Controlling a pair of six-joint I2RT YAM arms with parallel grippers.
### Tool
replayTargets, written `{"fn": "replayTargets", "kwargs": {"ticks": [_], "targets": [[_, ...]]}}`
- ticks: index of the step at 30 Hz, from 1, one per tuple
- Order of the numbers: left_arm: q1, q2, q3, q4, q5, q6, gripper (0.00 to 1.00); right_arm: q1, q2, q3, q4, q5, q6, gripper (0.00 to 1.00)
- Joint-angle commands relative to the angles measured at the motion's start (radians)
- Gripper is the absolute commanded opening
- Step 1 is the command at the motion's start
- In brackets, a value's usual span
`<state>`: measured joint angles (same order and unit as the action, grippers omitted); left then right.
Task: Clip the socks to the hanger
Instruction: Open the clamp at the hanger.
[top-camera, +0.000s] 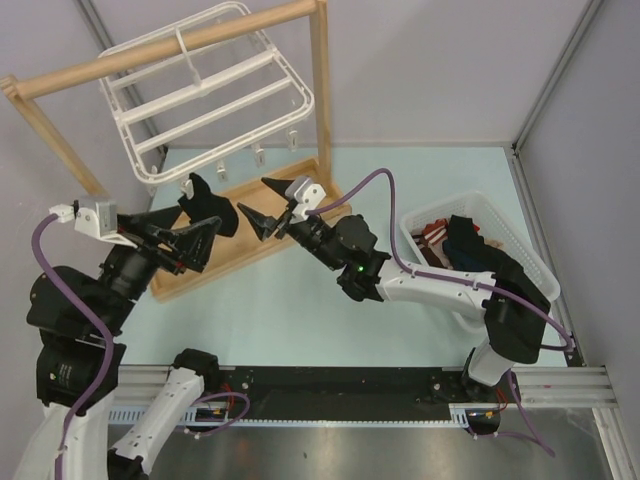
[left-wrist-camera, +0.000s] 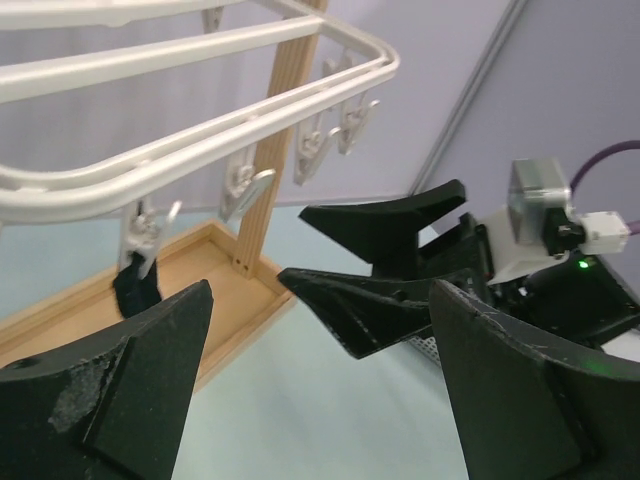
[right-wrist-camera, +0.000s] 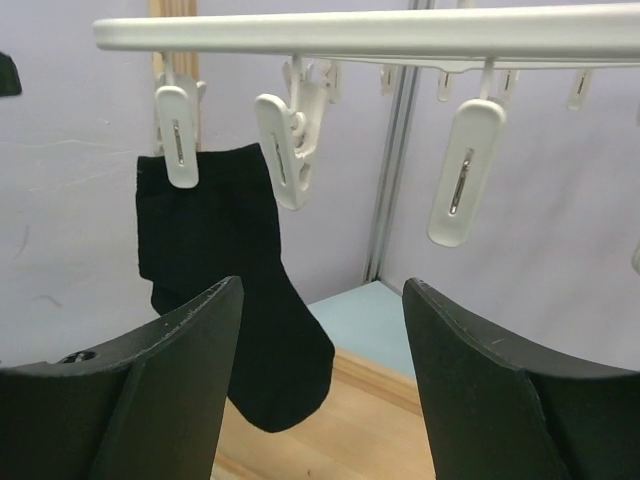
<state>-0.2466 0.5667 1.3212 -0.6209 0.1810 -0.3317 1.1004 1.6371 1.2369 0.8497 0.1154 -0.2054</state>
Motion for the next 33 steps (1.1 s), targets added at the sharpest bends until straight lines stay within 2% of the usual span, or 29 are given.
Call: {"fn": "replayTargets", "kwargs": {"ticks": [1,7,10,18,24,33], "targets": [[-0.005,0.048,0.032,0.073,0.101,-0.018,0.94,0.004,-0.013,0.018,0.031,0.01,-0.015,0.71],[-0.005,0.119,0.015,0.137,0.063,-0.052,0.94,0.015,-0.066,0.0,-0.087,0.035,-0.003,0.72],[-0.005,0.143,0.001,0.185,0.045,-0.069,0.93,0.016,-0.097,-0.03,-0.086,0.049,-0.002,0.72],[-0.005,0.216,-0.004,0.199,-0.13,-0.049,0.93,0.016,-0.149,-0.088,-0.094,0.056,0.006,0.71],[-0.005,0.254,-0.008,0.259,-0.078,-0.049,0.9,0.006,-0.135,-0.093,-0.058,0.029,0.006,0.71],[-0.006,0.3,-0.007,0.293,0.018,-0.096,0.86,-0.013,-0.06,-0.091,0.1,-0.022,-0.017,0.69]]}}
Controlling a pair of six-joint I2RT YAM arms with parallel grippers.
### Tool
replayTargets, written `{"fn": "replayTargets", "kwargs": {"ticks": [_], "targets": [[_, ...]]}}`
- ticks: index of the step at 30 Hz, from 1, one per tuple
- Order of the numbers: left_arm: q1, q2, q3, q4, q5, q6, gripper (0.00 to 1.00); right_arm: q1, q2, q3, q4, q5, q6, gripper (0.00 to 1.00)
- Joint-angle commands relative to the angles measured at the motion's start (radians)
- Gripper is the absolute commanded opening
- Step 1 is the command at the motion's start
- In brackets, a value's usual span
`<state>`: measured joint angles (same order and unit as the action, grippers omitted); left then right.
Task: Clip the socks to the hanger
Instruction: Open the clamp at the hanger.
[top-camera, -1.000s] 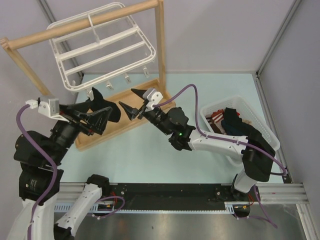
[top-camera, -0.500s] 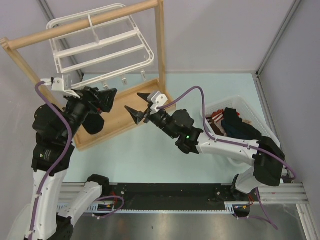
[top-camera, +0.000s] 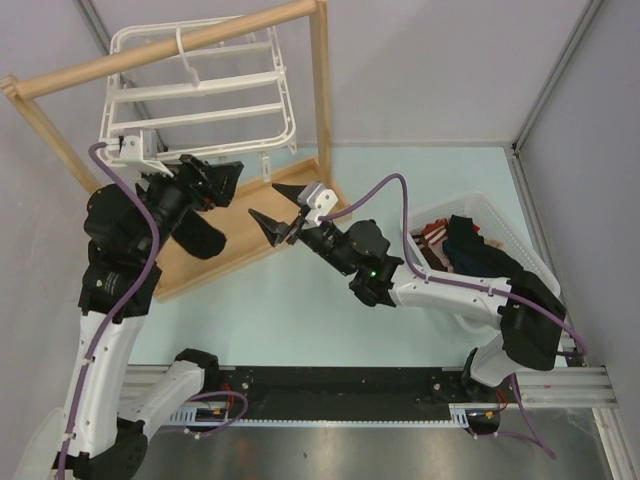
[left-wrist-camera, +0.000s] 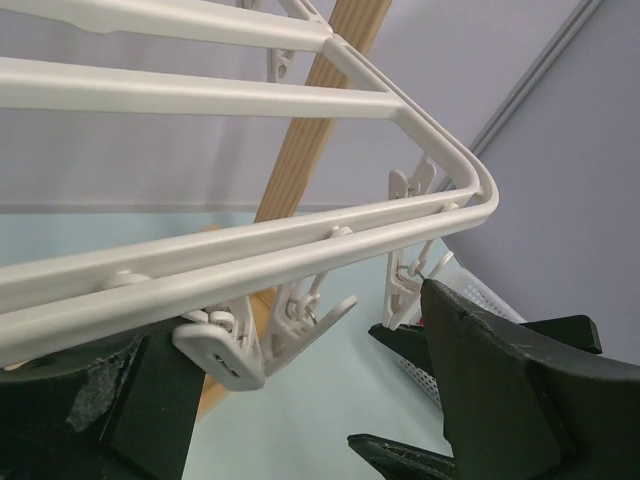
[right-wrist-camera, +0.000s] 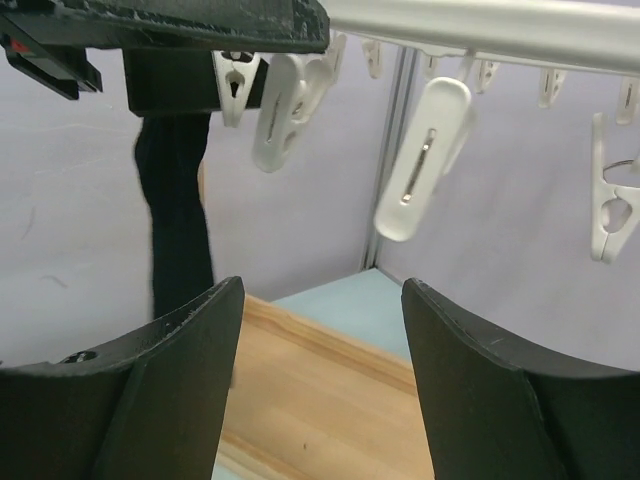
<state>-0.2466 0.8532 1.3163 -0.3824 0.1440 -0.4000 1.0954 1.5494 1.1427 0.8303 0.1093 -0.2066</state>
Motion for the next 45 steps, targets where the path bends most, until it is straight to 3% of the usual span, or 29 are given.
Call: {"fn": "replayTargets", "kwargs": {"ticks": [1,11,21,25,31,39,45], "targets": [[-0.006,0.014,-0.003,0.056,0.058,-0.03,0.86,-0.011,0.031,0.003,0.128,-0.014,-0.016,0.69],[-0.008,0.003,-0.029,0.047,0.029,-0.034,0.75,-0.019,0.034,0.006,0.101,-0.02,0.007,0.69],[-0.01,-0.066,-0.063,0.0,-0.121,-0.037,0.61,-0.006,0.025,0.006,0.081,-0.025,0.022,0.69],[-0.008,-0.079,-0.078,-0.003,-0.138,-0.045,0.5,-0.003,0.023,0.006,0.07,-0.025,0.024,0.69],[-0.008,-0.072,-0.08,-0.003,-0.129,-0.053,0.45,0.003,0.017,0.006,0.058,-0.028,0.026,0.69],[-0.008,-0.057,-0.086,0.004,-0.054,-0.06,0.21,0.003,0.018,0.006,0.087,-0.039,0.032,0.69],[-0.008,-0.052,-0.138,0.039,0.035,-0.088,0.18,-0.002,0.029,0.006,0.141,-0.054,0.055,0.69]]}}
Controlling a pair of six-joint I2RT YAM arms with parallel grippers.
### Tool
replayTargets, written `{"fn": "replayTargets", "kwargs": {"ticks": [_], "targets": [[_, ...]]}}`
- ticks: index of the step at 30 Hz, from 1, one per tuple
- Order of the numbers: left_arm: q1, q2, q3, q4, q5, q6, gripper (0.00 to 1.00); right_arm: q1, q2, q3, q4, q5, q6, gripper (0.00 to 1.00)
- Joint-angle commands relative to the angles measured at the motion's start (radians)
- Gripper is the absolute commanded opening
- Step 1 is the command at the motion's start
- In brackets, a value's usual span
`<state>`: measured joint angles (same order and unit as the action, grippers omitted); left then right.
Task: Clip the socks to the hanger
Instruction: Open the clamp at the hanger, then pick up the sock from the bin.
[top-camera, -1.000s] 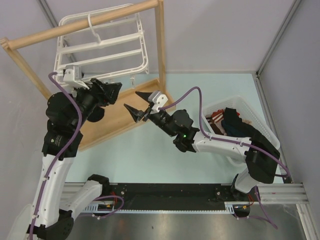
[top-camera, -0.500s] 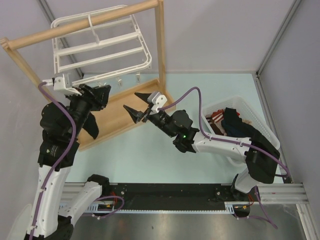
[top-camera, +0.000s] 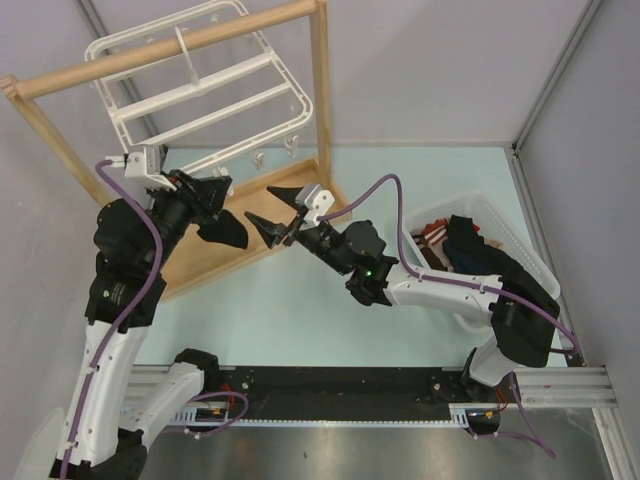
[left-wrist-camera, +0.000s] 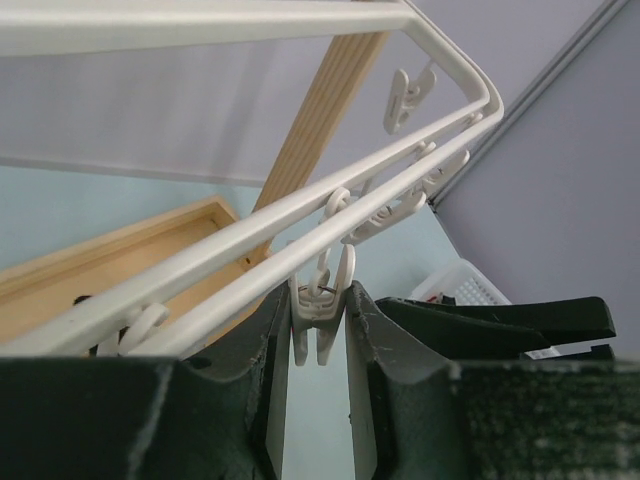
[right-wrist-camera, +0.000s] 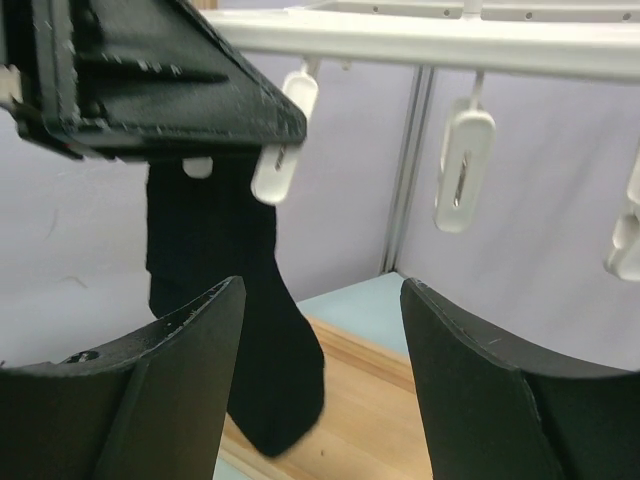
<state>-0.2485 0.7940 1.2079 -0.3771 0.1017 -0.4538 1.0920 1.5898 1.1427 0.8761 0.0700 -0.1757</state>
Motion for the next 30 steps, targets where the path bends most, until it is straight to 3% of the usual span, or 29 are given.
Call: {"fn": "replayTargets", "kwargs": {"ticks": [1,10,21,25,30], "targets": [[-0.006,0.007,-0.034,0.04,0.093,-0.045,0.18,0.0,-0.007,0.012,0.096,-0.019,0.028,0.69],[-0.006,0.011,-0.079,0.104,0.115,-0.082,0.15,0.0,-0.008,0.038,0.037,0.025,0.03,0.69],[-0.008,0.011,-0.117,0.127,0.081,-0.022,0.0,-0.049,-0.284,0.02,-0.693,0.309,0.136,0.73],[-0.008,0.007,-0.122,0.126,0.073,-0.008,0.0,-0.203,-0.419,0.02,-1.082,0.381,0.266,0.72],[-0.008,0.002,-0.122,0.127,0.07,0.006,0.0,-0.453,-0.488,0.02,-1.397,0.378,0.384,0.72]]}}
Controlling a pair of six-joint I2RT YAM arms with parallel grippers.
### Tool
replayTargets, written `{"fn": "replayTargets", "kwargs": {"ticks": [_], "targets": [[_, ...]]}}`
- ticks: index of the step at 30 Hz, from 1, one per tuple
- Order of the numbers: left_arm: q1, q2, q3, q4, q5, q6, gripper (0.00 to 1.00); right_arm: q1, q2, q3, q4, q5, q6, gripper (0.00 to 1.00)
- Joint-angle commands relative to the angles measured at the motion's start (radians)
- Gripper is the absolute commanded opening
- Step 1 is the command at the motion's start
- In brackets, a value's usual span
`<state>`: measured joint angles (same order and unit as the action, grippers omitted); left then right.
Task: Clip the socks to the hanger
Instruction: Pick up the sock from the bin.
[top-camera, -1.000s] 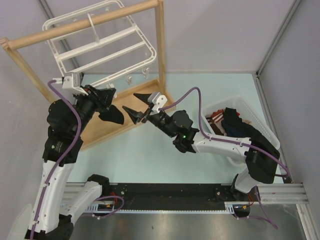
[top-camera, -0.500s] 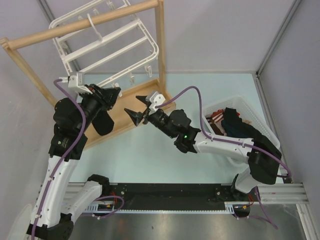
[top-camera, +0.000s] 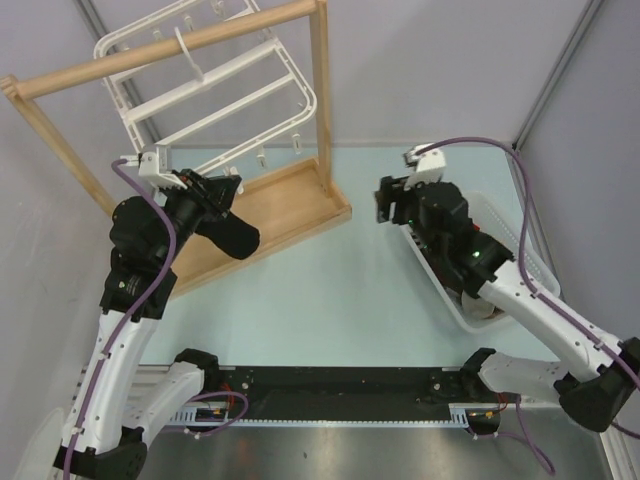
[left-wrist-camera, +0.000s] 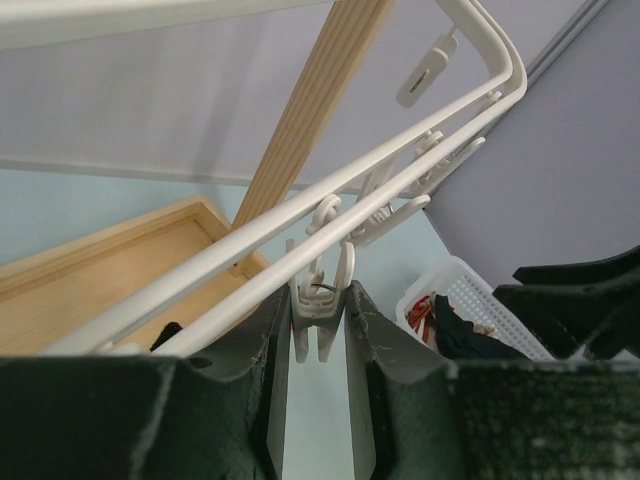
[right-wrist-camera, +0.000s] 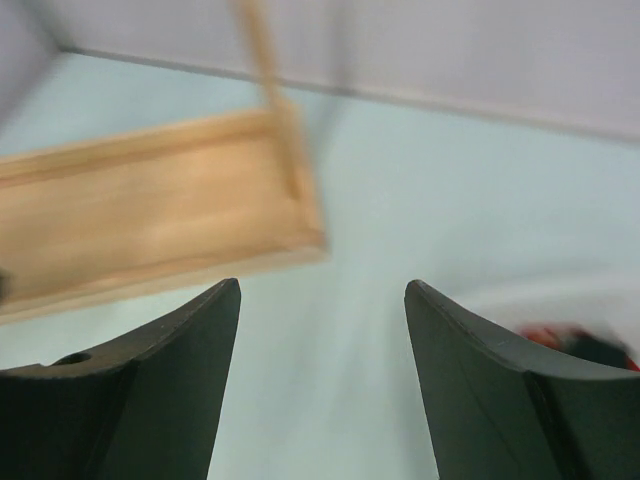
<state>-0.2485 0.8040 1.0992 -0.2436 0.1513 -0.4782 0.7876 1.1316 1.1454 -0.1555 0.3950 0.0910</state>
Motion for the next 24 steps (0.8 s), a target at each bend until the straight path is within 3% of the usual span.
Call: {"fn": "replayTargets", "kwargs": {"ticks": [1,5,8,15,24], "targets": [[-0.008,-0.009,-0.013,-0.006,0.019,0.03,0.0,-0.196,-0.035,0.017,-0.415,0.035,0.116,0.72],[-0.008,-0.014,-0.013,-0.01,0.018,0.039,0.0,-0.503,-0.004,0.016,-0.469,-0.051,0.127,0.72],[-0.008,-0.023,-0.015,-0.017,0.014,0.044,0.0,-0.657,0.072,0.013,-0.463,-0.152,0.153,0.7],[-0.008,-0.026,-0.01,-0.023,0.021,0.043,0.0,-0.862,0.267,-0.019,-0.353,-0.307,0.17,0.64],[-0.008,-0.023,-0.006,-0.031,0.03,0.03,0.0,-0.916,0.453,-0.036,-0.187,-0.455,0.124,0.51]]}}
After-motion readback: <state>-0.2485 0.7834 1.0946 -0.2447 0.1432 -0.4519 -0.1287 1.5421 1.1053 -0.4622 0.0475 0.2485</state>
